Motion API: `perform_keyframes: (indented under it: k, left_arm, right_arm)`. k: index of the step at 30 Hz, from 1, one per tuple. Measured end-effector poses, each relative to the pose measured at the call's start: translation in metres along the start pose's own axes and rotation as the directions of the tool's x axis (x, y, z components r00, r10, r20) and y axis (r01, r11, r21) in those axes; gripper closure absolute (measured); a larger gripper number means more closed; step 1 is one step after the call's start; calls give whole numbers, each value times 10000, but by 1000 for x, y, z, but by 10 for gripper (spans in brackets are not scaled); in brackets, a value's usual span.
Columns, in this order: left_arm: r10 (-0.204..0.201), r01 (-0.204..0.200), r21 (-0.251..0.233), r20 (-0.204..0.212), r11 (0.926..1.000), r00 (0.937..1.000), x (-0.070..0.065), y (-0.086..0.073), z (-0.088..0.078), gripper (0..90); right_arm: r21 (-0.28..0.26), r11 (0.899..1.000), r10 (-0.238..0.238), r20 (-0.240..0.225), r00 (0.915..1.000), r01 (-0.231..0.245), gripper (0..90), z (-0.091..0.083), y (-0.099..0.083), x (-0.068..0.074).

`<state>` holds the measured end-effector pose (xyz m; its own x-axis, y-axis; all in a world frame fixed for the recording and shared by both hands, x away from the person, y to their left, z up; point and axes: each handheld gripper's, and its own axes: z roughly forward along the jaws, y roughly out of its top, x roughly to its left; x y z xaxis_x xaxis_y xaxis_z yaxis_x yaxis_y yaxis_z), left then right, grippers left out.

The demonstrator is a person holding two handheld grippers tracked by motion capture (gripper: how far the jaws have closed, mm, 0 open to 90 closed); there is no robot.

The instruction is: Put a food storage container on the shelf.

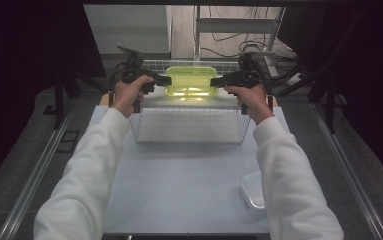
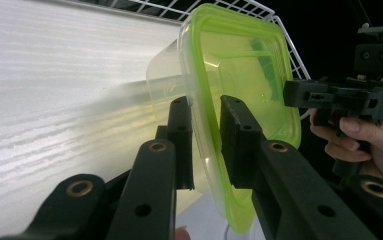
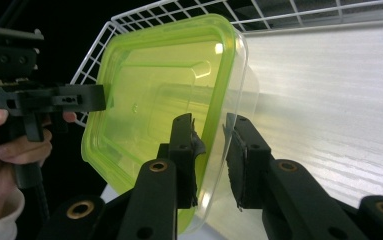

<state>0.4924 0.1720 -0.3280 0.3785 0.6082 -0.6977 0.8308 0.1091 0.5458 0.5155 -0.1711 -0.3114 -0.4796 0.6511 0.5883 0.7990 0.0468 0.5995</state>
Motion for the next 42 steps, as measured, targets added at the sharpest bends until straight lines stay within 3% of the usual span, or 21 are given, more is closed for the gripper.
perform_keyframes:
  k: [6,13,16,19,23,25,27,31,32,34,38,42]
  left_arm:
    - [-513,515,-101,145,9986,9986,9,3,6,740]
    - [-231,227,-311,-110,9993,9997,8,3,9,691]
    - [104,-131,-618,-434,9980,9990,5,2,8,608]
    - [441,-478,-1148,-344,9922,9984,0,1,3,479]
    - [1015,-1080,-1290,-559,9857,9933,-7,-1,-3,373]
    - [1506,-1660,-1364,-1159,9767,9818,-13,-5,-8,329]
    - [2211,-2430,-1222,-1693,9623,9605,-22,-12,-14,299]
    - [2665,-2887,-1375,-1593,9475,9506,-33,-26,-27,257]
    - [2867,-3097,-1314,-1680,9417,9432,-34,-30,-30,254]
    - [3087,-3330,-1256,-1797,9345,9340,-37,-40,-35,249]
    - [3253,-3481,-1136,-1801,9305,9283,-39,-63,-42,246]
    - [3413,-3622,-970,-1818,9270,9222,-36,-91,-46,244]
  right_arm:
    - [-149,9960,875,-256,9958,-879,723,7,2,-10]
    - [-283,9934,1106,-230,9936,-1112,706,8,2,-11]
    - [-403,9956,855,140,9962,-849,600,8,2,-8]
    - [-712,9955,643,267,9976,-623,488,5,1,-2]
    - [-1216,9925,-52,428,9991,104,387,-4,-1,9]
    - [-1283,9906,-397,564,9976,466,353,-10,-3,13]
    - [-1305,9889,-635,581,9963,706,324,-16,-5,16]
    - [-1285,9799,-1474,487,9879,1526,281,-33,-17,20]
    - [-1216,9766,-1721,518,9837,1773,275,-36,-21,20]
    - [-1045,9713,-2081,603,9763,2135,265,-43,-27,22]
    - [-761,9599,-2664,521,9625,2698,249,-54,-43,26]
    - [-346,9415,-3308,962,9388,3353,248,-62,-64,30]
